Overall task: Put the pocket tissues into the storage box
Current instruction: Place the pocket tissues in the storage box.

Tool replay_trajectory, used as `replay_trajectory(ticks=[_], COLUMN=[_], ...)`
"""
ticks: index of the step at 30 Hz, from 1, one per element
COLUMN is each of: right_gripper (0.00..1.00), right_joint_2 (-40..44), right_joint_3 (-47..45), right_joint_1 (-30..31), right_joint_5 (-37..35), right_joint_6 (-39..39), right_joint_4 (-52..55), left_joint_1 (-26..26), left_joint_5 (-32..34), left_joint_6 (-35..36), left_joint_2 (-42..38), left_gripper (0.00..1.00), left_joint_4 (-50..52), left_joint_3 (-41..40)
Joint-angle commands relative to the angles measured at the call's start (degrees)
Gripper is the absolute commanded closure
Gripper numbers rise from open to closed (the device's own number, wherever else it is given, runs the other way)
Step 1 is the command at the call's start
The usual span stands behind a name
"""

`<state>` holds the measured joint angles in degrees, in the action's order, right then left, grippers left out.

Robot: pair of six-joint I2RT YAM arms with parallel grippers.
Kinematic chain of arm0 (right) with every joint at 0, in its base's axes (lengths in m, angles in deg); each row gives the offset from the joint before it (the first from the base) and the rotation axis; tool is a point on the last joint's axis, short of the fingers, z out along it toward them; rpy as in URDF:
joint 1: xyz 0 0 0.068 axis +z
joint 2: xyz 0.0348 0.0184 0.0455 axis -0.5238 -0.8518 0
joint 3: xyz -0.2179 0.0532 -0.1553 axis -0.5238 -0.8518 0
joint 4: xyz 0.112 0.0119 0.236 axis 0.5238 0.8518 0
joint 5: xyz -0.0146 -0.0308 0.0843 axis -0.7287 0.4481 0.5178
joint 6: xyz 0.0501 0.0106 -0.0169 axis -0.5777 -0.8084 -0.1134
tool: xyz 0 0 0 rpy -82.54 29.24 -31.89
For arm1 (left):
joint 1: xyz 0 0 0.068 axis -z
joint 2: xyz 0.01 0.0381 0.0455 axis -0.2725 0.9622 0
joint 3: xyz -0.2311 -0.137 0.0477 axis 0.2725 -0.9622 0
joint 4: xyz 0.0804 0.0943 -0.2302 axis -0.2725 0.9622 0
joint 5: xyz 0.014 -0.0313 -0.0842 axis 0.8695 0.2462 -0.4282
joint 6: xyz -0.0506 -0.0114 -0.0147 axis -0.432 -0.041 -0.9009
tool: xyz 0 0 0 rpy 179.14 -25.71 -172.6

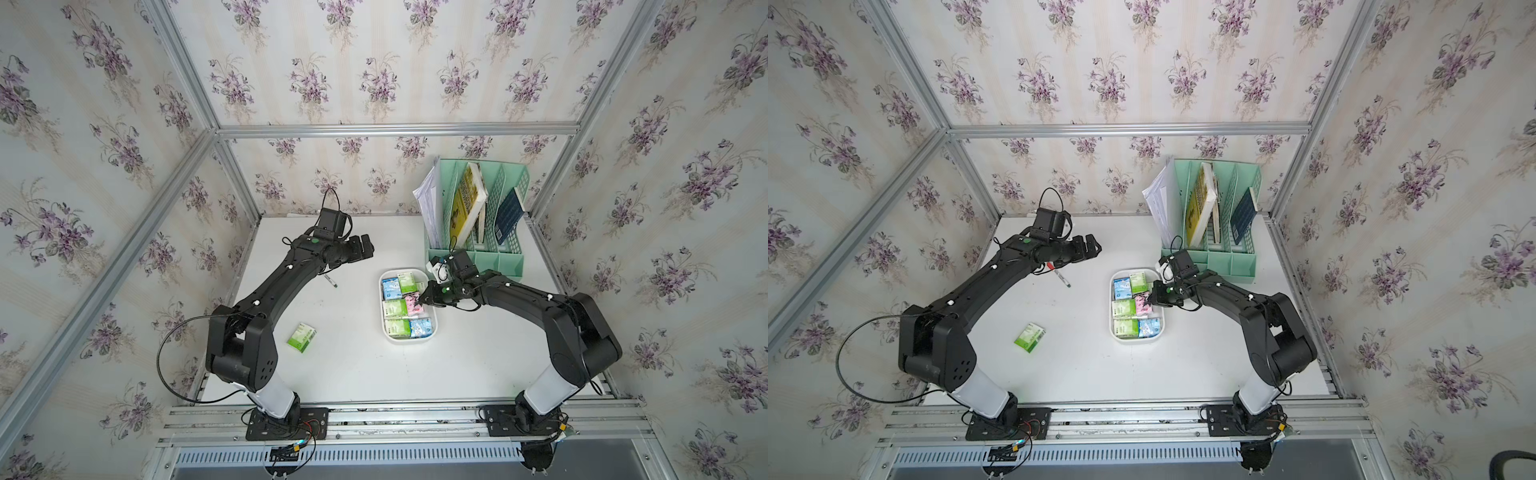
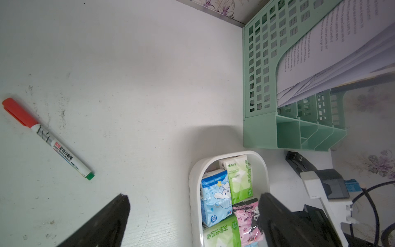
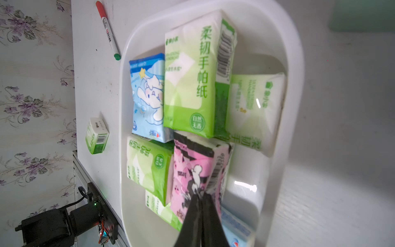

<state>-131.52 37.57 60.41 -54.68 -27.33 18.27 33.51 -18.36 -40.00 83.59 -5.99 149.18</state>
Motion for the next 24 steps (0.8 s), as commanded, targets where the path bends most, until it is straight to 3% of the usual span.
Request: replay_trajectory(ticks=[1, 8, 20, 23, 24], right_gripper=[0.87, 0.58, 0.39, 0.34, 0.33], right_joint_2=[-1.07, -3.23, -0.84, 0.03, 0.12], right_joint_3=[1.05, 4.91, 14.11, 16.34, 17.03], right_joint_1=[0.01, 0.01, 0.09, 1.52, 4.51], right_joint_5=[1.01, 2.46, -6.26, -5.94, -5.72], right_joint_6=[-0.08, 2.63, 7.73, 12.58, 14.15], right_joint_4=[-0.52, 3.88, 11.27, 11.48, 11.05], left_joint_1=[0.06, 0.06, -2.14, -4.50, -5.63], left_joint_5=[0.83, 1.38, 1.49, 1.22, 1.21], left_joint_6=[0.41, 0.56, 0.58, 0.42, 0.17], left_joint_2=[-0.39, -1.66, -3.47, -5.95, -7.02], left_gripper=[0.01, 0.01, 0.01, 0.01, 0.01], left_joint_4=[-0.54, -0.85, -2.10, -2.52, -2.48], left_joint_3=[-0.57, -2.33, -4.53, -7.05, -8.27])
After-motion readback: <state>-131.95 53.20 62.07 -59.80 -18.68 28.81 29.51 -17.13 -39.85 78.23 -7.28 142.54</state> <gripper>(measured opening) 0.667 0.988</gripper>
